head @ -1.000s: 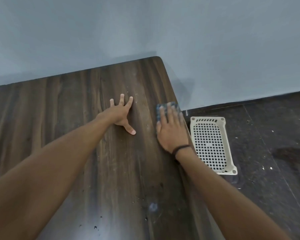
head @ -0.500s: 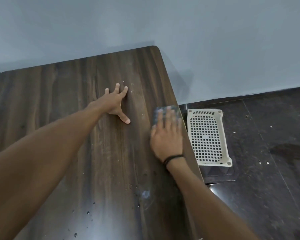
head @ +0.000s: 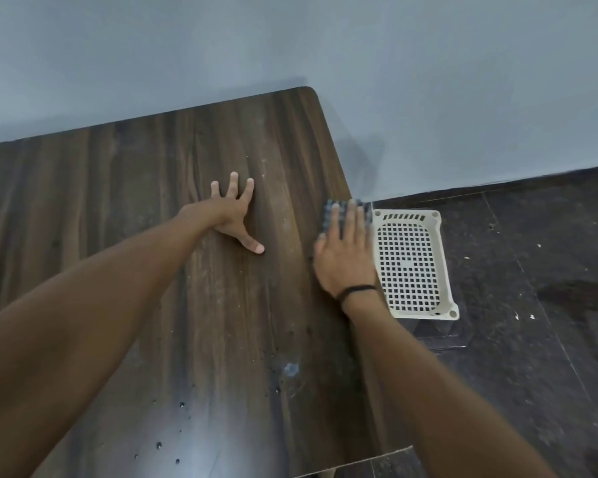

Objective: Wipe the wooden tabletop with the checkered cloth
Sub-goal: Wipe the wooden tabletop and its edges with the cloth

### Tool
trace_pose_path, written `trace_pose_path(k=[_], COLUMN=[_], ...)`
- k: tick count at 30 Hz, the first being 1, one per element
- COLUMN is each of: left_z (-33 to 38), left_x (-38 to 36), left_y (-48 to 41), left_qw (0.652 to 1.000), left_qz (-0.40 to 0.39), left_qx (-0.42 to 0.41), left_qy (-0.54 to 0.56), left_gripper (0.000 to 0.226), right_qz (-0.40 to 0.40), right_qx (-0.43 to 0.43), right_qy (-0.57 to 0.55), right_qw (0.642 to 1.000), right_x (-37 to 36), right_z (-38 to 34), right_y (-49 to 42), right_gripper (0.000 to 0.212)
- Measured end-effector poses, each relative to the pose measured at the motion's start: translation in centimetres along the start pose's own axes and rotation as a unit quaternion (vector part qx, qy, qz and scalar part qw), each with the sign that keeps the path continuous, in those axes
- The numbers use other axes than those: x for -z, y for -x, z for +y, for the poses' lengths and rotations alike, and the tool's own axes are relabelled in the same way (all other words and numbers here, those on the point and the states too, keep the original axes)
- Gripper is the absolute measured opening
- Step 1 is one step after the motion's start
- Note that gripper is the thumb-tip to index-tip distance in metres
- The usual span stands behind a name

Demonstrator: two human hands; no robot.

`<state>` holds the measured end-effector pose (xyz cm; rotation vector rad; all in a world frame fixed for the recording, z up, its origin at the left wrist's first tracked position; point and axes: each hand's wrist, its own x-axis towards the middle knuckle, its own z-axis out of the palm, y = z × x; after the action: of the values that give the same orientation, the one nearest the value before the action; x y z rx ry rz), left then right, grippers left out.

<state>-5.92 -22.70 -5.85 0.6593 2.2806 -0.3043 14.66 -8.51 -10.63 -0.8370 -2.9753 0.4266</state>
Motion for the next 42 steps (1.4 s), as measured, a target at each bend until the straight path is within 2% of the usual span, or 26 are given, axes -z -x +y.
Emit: trace_pose_path(k=[3, 4, 6, 8, 11, 12, 14, 15, 16, 19, 20, 23, 24, 26, 27, 29, 31, 34, 35, 38, 39, 42], left_z=[0.8, 0.7, 0.4, 0.5, 0.6, 0.5, 0.3, 0.3, 0.5, 0.9, 0.9, 0.9, 0.9, 1.0, 0.8, 0.4, 0.6, 1.0, 0.8, 0.5, 0.8, 1.6], left_x=[0.1, 0.0, 0.0, 0.0, -1.4, -2.3, -4.1, -4.6, -4.8, -4.4, -4.5, -4.6, -4.6, -4.6, -4.7, -4.9, -4.8, -5.0, -5.5, -7.7, -8.1, -9.1], left_y=[0.0, 0.1, 0.4, 0.7, 1.9, 2.7, 4.1, 4.5, 4.7, 4.8, 4.9, 5.3, 5.2, 4.8, 4.7, 4.7, 4.7, 5.4, 5.9, 7.7, 8.0, 8.9], left_qw=[1.000, 1.000, 0.999, 0.999, 0.999, 1.000, 1.000, 1.000, 1.000, 1.000, 1.000, 1.000, 1.000, 0.999, 0.999, 0.999, 0.999, 0.999, 0.999, 0.999, 1.000, 0.999], left_qz=[0.009, 0.017, 0.030, 0.034, 0.025, 0.011, -0.008, -0.008, -0.003, 0.009, 0.016, 0.022, 0.022, 0.024, 0.031, 0.039, 0.026, 0.036, 0.042, 0.030, 0.023, 0.012], left_qx=[0.003, 0.006, 0.010, 0.002, -0.012, -0.011, -0.006, -0.007, -0.009, -0.004, -0.001, 0.005, 0.002, -0.004, -0.004, 0.002, 0.000, -0.004, -0.004, -0.004, -0.005, 0.017], left_qy=[0.007, 0.016, 0.027, 0.032, 0.016, 0.008, -0.004, -0.005, -0.006, 0.002, 0.008, 0.017, 0.021, 0.026, 0.028, 0.024, 0.028, 0.025, 0.020, 0.016, 0.020, 0.036], left_gripper=[0.158, 0.158, 0.158, 0.158, 0.155, 0.156, 0.157, 0.158, 0.159, 0.161, 0.161, 0.159, 0.159, 0.160, 0.159, 0.158, 0.158, 0.151, 0.147, 0.151, 0.153, 0.155], right_qz=[-0.011, -0.012, 0.027, 0.019, -0.003, -0.005, 0.041, 0.038, 0.032, 0.008, -0.001, 0.035, 0.029, 0.009, -0.004, 0.026, 0.021, -0.004, -0.011, 0.026, 0.021, -0.006], right_qx=[0.151, 0.157, 0.074, 0.006, 0.145, 0.141, 0.035, -0.015, -0.019, 0.139, 0.139, 0.014, 0.029, 0.150, 0.177, 0.095, 0.013, 0.164, 0.173, 0.033, 0.035, 0.185], right_qy=[0.004, 0.013, 0.017, -0.009, 0.009, 0.013, 0.007, 0.000, -0.003, 0.011, 0.015, 0.005, 0.010, 0.026, 0.036, 0.026, 0.015, 0.043, 0.049, 0.022, 0.020, 0.046], right_qw=[0.988, 0.987, 0.997, 1.000, 0.989, 0.990, 0.999, 0.999, 0.999, 0.990, 0.990, 0.999, 0.999, 0.988, 0.984, 0.995, 1.000, 0.986, 0.984, 0.999, 0.999, 0.982], right_x=[-0.9, -1.0, -0.7, -0.4, -0.9, -0.6, 0.0, 0.2, -0.2, -1.2, -1.0, -0.4, -0.6, -0.8, -0.7, 0.2, 0.0, -1.0, -0.8, -0.2, -0.5, -1.2], right_z=[-0.4, 0.9, 1.6, -0.5, 1.1, 3.0, 4.3, 3.5, 2.2, 2.4, 3.8, 3.7, 2.8, 3.6, 5.1, 6.6, 4.9, 4.6, 5.8, 5.5, 4.3, 5.7], right_y=[3.1, 3.5, 1.7, 1.3, 5.5, 6.3, 6.1, 6.2, 7.1, 11.1, 11.2, 9.7, 10.4, 12.8, 13.5, 12.5, 12.6, 16.5, 16.9, 16.0, 16.8, 20.9], right_gripper=[0.062, 0.063, 0.065, 0.067, 0.064, 0.063, 0.063, 0.064, 0.063, 0.062, 0.063, 0.063, 0.063, 0.061, 0.061, 0.062, 0.063, 0.062, 0.062, 0.063, 0.063, 0.062])
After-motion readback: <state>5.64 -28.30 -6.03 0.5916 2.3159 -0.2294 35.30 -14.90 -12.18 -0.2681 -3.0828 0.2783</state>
